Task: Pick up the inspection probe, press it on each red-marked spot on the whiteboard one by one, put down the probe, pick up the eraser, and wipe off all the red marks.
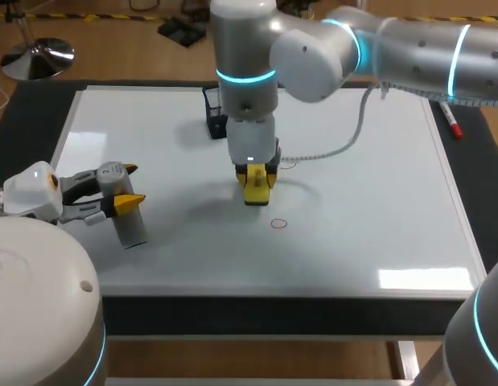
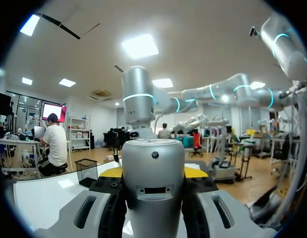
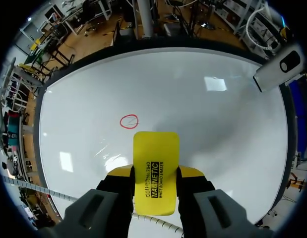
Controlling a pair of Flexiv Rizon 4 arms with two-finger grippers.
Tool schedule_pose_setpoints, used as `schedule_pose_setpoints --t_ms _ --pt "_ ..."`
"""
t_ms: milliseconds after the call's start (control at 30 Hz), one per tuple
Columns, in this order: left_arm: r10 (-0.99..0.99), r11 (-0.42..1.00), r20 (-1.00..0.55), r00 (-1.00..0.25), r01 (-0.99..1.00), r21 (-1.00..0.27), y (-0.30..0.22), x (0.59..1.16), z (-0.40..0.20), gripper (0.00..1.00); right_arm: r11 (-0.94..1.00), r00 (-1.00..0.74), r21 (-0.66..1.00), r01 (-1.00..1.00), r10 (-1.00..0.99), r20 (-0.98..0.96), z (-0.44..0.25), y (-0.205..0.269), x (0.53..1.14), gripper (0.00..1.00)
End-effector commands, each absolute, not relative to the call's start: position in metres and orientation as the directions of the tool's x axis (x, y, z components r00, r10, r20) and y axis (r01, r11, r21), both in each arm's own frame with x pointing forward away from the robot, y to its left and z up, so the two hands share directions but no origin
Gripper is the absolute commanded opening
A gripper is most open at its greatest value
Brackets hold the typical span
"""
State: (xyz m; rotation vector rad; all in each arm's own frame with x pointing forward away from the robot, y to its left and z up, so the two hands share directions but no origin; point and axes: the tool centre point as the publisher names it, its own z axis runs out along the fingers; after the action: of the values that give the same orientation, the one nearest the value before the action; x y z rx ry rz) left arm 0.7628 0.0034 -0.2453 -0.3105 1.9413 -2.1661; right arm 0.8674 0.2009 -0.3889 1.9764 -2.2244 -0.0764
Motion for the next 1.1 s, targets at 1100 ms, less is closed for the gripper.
schedule_pose_setpoints --t_ms 1100 --pt "-0.299 -0.106 0.012 -0.954 0.02 -0.994 0.004 0.762 -0.244 0.0 0.4 -0.388 0.107 -0.91 -0.915 0.115 -0.356 0.055 0.906 0.0"
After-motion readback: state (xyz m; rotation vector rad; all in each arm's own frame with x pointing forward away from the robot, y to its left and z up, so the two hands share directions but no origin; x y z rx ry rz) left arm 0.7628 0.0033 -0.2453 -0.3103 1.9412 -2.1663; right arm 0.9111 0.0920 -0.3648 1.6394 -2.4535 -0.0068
